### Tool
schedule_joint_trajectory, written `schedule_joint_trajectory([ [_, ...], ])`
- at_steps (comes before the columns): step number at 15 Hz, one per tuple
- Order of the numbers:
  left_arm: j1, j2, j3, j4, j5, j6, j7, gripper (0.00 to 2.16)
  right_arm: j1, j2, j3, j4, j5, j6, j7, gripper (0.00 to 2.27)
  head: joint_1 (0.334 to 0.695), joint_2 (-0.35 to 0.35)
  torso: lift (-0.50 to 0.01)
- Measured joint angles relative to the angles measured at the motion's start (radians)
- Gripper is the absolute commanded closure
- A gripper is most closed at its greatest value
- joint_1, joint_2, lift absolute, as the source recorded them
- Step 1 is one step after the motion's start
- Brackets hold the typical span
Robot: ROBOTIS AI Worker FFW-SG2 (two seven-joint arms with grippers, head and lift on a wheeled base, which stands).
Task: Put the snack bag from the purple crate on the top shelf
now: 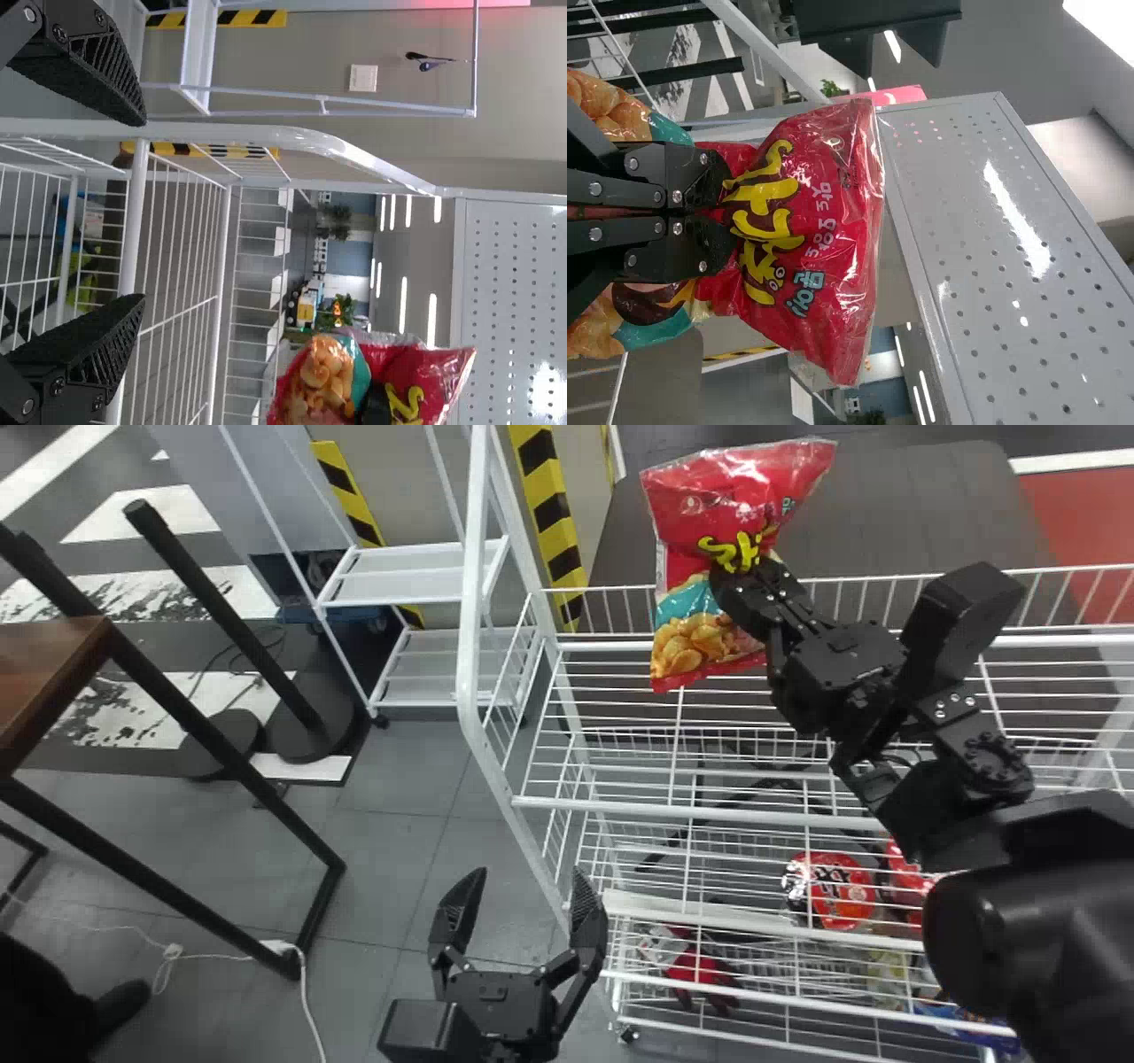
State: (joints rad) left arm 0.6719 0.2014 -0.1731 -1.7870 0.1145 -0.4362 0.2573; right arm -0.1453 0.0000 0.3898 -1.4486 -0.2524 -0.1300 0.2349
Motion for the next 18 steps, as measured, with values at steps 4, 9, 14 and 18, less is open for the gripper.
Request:
schedule_joint_trajectory([
  [4,-0.004,0.015,0.001,0.005,0.010,-0.006,-0.002,0.12,-0.111,0.000,0.091,0.236,-0.038,-0.198,-0.056,2.14,0.695,0.314,0.000],
  [9,-0.024,0.040,-0.010,0.009,0.028,-0.002,-0.006,0.12,-0.202,0.000,0.145,0.438,-0.139,-0.337,-0.048,2.14,0.695,0.293,0.000],
  [14,-0.023,0.039,-0.011,0.009,0.027,-0.004,-0.006,0.12,-0.226,0.000,0.176,0.504,-0.339,-0.301,0.076,2.14,0.695,0.300,0.000],
  [18,-0.023,0.036,-0.011,0.011,0.027,-0.006,-0.006,0.12,-0.252,0.000,0.217,0.536,-0.468,-0.231,0.148,2.14,0.695,0.320,0.000],
])
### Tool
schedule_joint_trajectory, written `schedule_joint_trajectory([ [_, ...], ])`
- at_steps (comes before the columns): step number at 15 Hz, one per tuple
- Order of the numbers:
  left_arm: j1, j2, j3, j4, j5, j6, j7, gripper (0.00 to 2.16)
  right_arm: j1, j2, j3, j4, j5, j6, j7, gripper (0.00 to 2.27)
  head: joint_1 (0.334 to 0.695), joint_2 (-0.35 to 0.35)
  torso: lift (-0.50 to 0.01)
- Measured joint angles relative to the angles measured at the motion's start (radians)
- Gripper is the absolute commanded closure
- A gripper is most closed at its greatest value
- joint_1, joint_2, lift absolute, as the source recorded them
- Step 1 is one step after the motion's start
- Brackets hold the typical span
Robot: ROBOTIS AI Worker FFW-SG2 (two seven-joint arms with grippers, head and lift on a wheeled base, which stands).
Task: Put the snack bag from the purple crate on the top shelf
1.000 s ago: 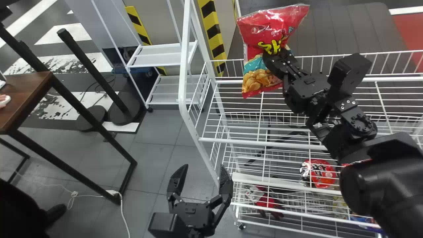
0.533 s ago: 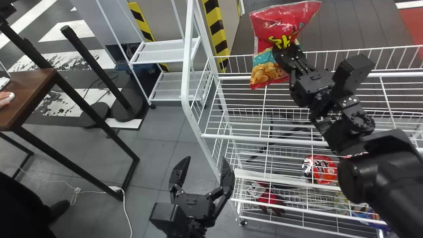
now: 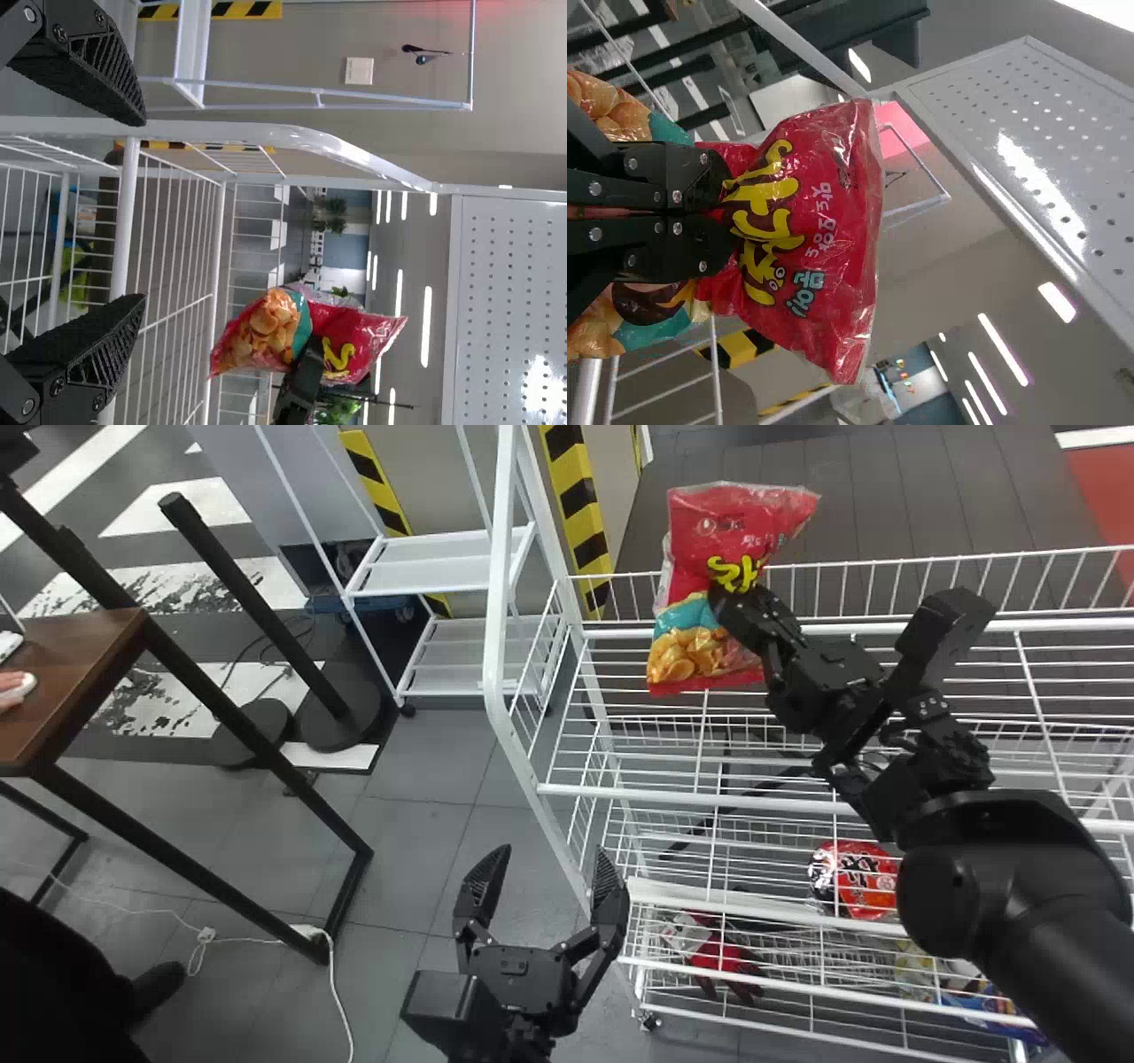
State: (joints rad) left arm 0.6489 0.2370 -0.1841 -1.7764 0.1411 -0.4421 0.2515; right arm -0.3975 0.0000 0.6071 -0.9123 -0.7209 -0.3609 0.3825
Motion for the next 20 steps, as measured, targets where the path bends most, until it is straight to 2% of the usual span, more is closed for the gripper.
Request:
schedule_joint_trajectory([
  [6,0.000,-0.001,0.000,0.001,0.000,0.000,0.000,0.12,-0.024,0.000,0.048,0.021,0.012,0.006,-0.016,2.14,0.695,0.338,0.000],
  [9,0.000,0.001,0.001,0.003,0.000,-0.003,0.000,0.12,-0.024,0.000,0.063,0.021,0.046,-0.029,-0.079,2.14,0.695,0.336,0.000],
  [13,0.000,0.002,0.002,0.005,0.000,-0.005,0.000,0.12,-0.022,0.000,0.085,0.021,0.072,-0.073,-0.204,2.14,0.695,0.321,0.000],
  [15,0.000,0.003,0.002,0.006,0.000,-0.007,0.001,0.12,-0.021,0.000,0.086,0.021,0.074,-0.073,-0.226,2.11,0.695,0.316,0.000],
  [16,0.000,0.003,0.002,0.007,0.000,-0.009,0.002,0.12,-0.021,0.000,0.087,0.021,0.075,-0.070,-0.245,1.98,0.695,0.314,0.000],
  [17,0.000,0.003,0.002,0.008,0.000,-0.011,0.001,0.12,-0.021,0.000,0.087,0.021,0.076,-0.063,-0.266,1.71,0.695,0.311,0.000],
  [18,0.000,0.003,0.002,0.008,0.000,-0.012,0.000,0.12,-0.021,0.000,0.088,0.021,0.077,-0.056,-0.286,1.33,0.695,0.309,0.000],
  [19,0.000,0.003,0.002,0.008,0.000,-0.012,0.000,0.12,-0.021,0.000,0.089,0.021,0.077,-0.046,-0.307,0.82,0.695,0.305,0.000],
  [20,0.000,0.003,0.002,0.008,0.000,-0.013,0.000,0.12,-0.021,0.000,0.090,0.021,0.077,-0.036,-0.320,0.41,0.695,0.303,0.000],
])
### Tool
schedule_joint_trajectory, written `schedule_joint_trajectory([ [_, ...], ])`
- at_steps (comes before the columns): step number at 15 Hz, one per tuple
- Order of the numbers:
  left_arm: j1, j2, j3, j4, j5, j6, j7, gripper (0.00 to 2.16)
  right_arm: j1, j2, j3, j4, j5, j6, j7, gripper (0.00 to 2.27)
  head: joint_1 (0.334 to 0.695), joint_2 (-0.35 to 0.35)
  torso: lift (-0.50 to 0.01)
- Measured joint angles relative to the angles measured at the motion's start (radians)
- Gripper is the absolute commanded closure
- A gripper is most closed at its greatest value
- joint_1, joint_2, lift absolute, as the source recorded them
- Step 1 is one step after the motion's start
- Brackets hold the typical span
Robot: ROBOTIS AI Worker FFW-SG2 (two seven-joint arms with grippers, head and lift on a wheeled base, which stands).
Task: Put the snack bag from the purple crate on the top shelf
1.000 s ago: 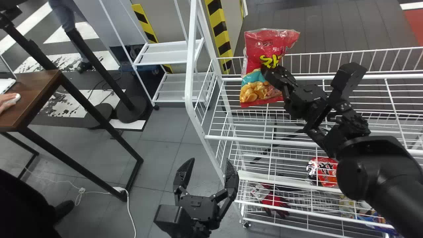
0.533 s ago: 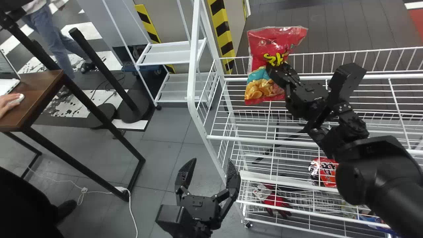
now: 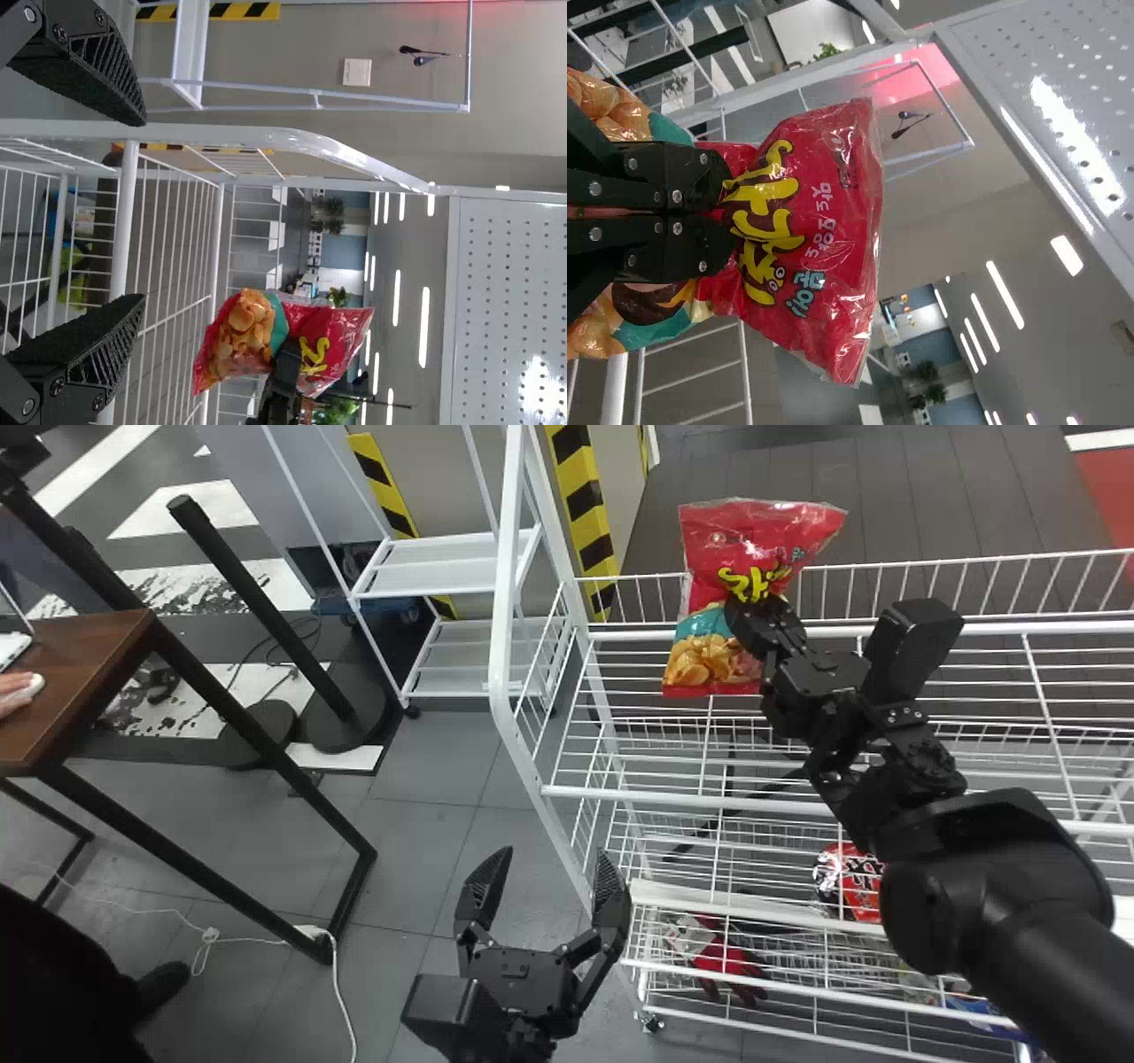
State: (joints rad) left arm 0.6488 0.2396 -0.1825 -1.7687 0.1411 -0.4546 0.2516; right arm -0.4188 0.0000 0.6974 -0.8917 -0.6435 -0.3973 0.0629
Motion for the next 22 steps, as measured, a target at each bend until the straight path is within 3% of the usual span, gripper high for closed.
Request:
schedule_joint_trajectory([
  [15,0.003,0.000,0.000,0.000,0.000,-0.006,0.001,0.12,0.003,0.000,-0.010,-0.011,0.001,0.065,-0.007,0.35,0.695,0.306,0.000],
  [17,0.003,0.000,0.000,0.000,0.000,-0.006,0.001,0.12,0.004,0.000,-0.010,-0.012,0.004,0.073,-0.007,0.75,0.695,0.307,0.000],
  [19,0.004,0.000,0.000,0.000,0.000,-0.006,0.001,0.12,0.002,0.000,-0.013,-0.012,0.008,0.094,-0.008,1.81,0.695,0.309,0.000],
  [20,0.004,-0.001,0.000,0.000,0.000,-0.006,0.001,0.12,0.002,0.000,-0.015,-0.012,0.009,0.102,-0.020,2.03,0.695,0.308,0.000],
  [22,0.004,-0.001,0.000,0.000,0.000,-0.006,0.001,0.12,0.002,0.000,-0.016,-0.012,0.016,0.108,-0.049,2.25,0.695,0.301,0.000],
])
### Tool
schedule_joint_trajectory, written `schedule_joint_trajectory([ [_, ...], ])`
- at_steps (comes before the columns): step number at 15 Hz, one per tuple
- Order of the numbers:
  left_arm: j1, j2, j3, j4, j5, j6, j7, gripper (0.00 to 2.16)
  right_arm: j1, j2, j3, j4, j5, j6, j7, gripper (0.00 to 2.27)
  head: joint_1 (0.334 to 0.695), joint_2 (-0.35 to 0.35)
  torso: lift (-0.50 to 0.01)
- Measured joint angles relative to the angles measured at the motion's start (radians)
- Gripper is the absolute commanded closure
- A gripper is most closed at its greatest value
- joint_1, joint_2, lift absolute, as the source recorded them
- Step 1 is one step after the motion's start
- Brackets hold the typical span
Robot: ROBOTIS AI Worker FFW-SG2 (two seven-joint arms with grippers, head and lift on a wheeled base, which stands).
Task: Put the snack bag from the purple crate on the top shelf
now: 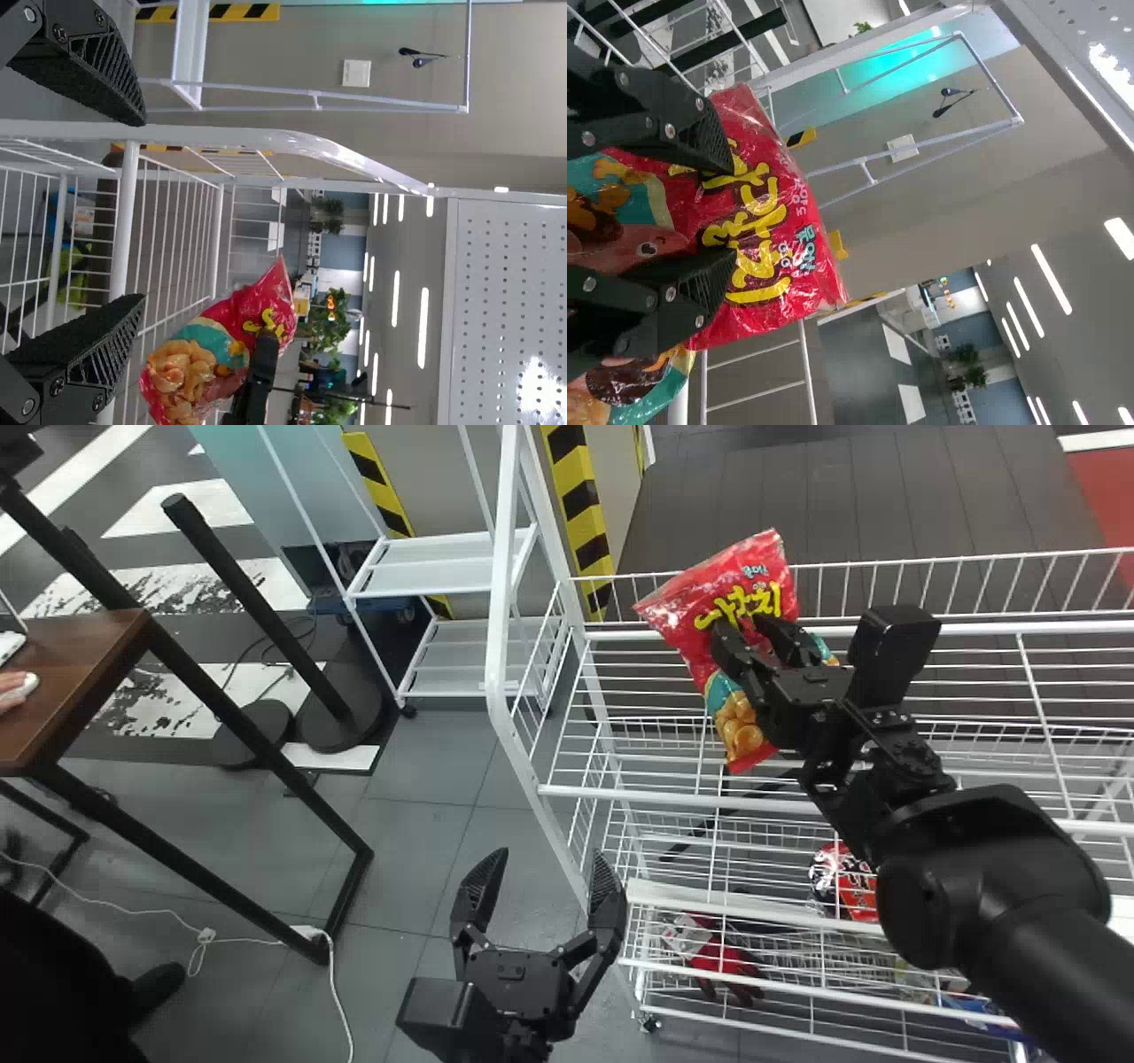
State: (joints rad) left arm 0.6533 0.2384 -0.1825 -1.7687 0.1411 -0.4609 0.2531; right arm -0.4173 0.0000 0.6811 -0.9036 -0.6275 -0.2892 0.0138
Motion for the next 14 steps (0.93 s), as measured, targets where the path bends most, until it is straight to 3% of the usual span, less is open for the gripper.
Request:
schedule_joint_trajectory([
  [3,0.000,0.000,0.000,0.000,0.000,-0.002,0.000,0.12,0.001,0.000,0.001,-0.008,0.011,-0.012,-0.002,2.25,0.695,0.301,0.000],
  [7,0.000,0.002,0.002,0.001,0.000,-0.006,0.003,0.12,0.042,0.000,0.028,-0.073,0.024,-0.225,0.007,2.25,0.695,0.315,0.000],
  [14,0.000,-0.001,0.002,0.014,-0.002,-0.035,0.003,0.12,0.038,0.000,0.025,0.008,0.000,-0.313,0.018,2.24,0.695,0.290,0.000],
])
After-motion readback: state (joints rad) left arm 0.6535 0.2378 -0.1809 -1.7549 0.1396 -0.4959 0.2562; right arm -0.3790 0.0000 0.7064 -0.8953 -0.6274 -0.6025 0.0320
